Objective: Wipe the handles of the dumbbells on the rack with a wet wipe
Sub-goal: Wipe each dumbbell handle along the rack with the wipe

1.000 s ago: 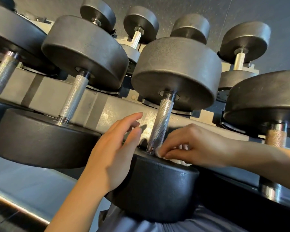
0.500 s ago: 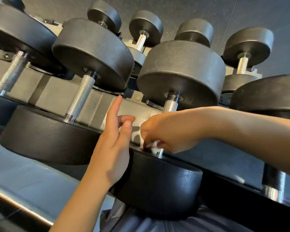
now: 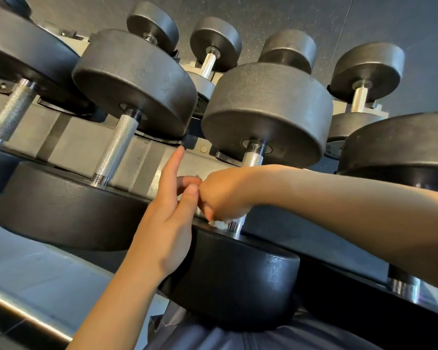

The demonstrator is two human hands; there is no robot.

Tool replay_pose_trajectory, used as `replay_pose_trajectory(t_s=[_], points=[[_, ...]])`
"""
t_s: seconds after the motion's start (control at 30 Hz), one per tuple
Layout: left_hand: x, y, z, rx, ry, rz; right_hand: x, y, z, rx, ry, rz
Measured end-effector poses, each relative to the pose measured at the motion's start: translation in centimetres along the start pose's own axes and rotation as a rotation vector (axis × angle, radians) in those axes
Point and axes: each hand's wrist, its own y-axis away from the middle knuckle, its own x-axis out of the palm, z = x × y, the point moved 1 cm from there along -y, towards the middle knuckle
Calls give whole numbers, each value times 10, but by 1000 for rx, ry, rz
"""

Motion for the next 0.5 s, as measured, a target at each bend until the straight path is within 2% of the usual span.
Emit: replay_pose_trajectory(t_s=[0.07,0.13,0.33,0.43,0.5], points=[[0,0,2,11,-7,-16,2,-5,0,-10,-11,12],[0,0,4,3,-31,-26,5,2,-2,-35,-52,-54],[0,1,2,-20,-54,13,40,52,-17,-191,-278,-540],[0,1,0,-37,-31,31,67,62,-19,-166,-466,-742],[0,1,0,-38,-42,45,80,66,-18,-122,-645,-794]])
